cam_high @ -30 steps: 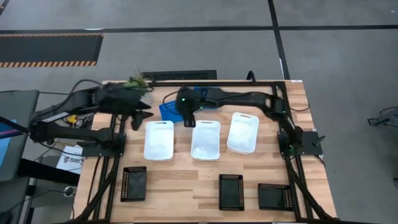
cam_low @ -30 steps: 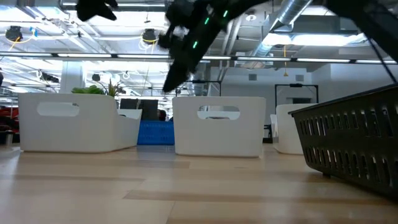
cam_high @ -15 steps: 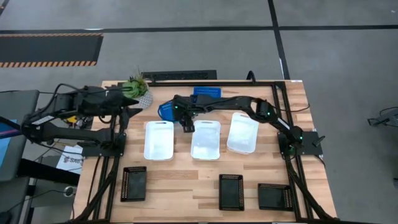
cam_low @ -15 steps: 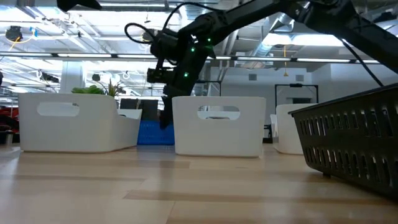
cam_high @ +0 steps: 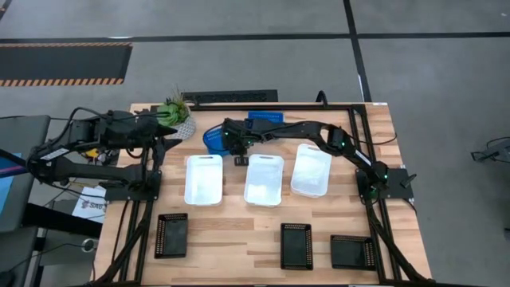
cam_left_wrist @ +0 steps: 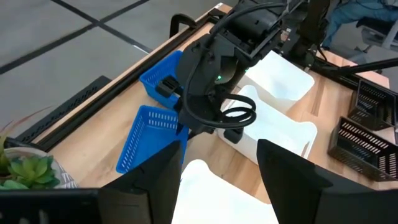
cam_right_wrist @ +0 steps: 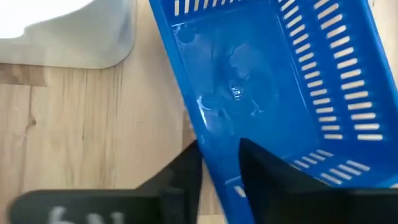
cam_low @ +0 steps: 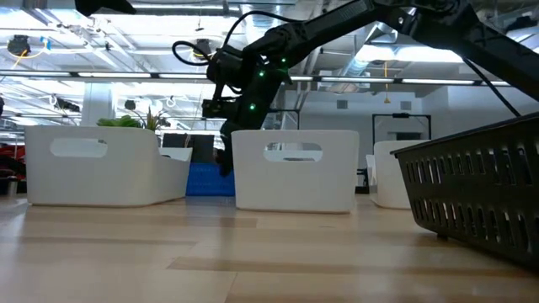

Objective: Stack baskets by color
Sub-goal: Stack the left blue bin on the blue bins

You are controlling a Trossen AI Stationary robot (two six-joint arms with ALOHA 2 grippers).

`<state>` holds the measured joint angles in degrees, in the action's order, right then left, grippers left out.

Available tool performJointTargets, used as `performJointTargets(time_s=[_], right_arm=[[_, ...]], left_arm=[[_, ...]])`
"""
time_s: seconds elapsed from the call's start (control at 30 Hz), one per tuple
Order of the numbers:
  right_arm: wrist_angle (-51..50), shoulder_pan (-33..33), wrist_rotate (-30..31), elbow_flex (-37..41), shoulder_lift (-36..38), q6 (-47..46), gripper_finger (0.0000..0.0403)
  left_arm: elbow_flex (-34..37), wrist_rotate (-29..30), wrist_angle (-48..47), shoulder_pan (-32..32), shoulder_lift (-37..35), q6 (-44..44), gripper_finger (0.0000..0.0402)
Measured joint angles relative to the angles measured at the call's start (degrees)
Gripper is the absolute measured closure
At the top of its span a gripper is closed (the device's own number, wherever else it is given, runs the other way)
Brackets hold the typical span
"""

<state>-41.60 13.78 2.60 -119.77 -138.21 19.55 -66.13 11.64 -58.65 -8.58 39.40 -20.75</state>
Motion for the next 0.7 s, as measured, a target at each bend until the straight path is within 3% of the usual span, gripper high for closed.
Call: performJointTargets(time_s=[0.27,0.47,0.7], right_arm=[[0.3,0.0,0.3,0.0,0.1,0.4,0.0391],[2.8,-0.5,0.8,0.0,0.8,0.4,0.0387],[4.5,-0.5,3.5,0.0,6.6,-0.7,0.0388]], left_arm=[[0.0,0.0,-0.4,0.0,0.0,-0.1,0.0205],[0.0,0.0,-1.0,0.0,0.0,-0.1,0.0205],[0.0,0.0,-1.0,0.0,0.0,-0.3,0.0205]])
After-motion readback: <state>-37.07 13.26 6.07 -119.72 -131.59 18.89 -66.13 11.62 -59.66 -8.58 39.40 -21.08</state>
